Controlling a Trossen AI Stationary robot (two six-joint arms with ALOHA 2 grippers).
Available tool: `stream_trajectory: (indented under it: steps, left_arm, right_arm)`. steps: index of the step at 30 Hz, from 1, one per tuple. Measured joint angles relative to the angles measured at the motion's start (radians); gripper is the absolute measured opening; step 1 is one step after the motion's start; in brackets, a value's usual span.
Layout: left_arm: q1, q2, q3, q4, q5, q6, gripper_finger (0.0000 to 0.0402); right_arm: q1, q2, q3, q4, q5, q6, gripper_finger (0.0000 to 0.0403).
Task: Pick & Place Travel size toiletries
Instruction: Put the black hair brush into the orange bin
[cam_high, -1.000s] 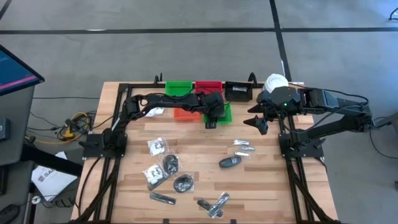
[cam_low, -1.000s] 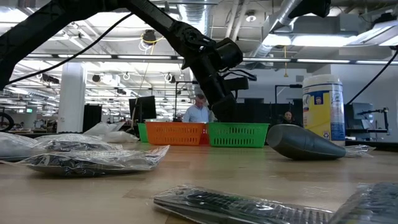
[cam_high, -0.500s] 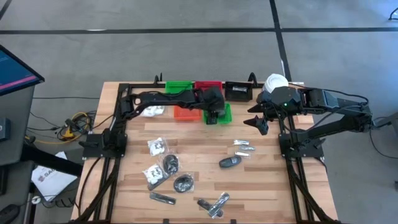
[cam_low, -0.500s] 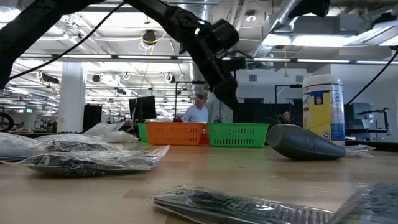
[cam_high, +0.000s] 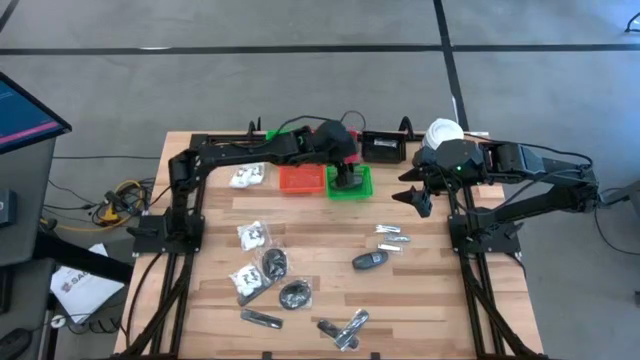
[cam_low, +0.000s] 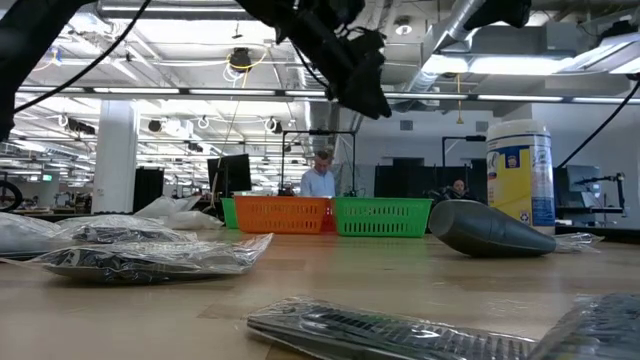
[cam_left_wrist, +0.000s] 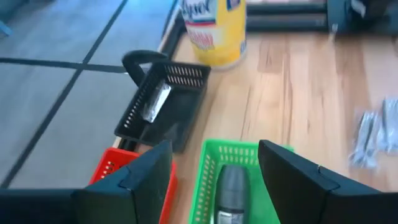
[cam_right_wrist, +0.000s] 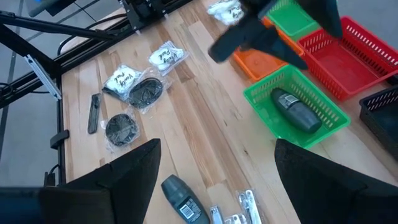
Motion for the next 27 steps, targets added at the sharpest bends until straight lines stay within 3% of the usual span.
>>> stream_trajectory:
  steps: [15, 27]
  left_arm:
    - [-0.036, -0.121, 0.000, 0.009, 0.002, -0.158, 0.0231]
    - [-0.098, -0.186, -0.001, -0.017, 0.000, -0.188, 0.0231]
  right_arm:
    - [0.000, 0.000, 0.000, -0.047, -0.001, 0.001, 0.0306]
    - [0.043, 0.055, 0.001, -0.097, -0.004, 0.040, 0.0306]
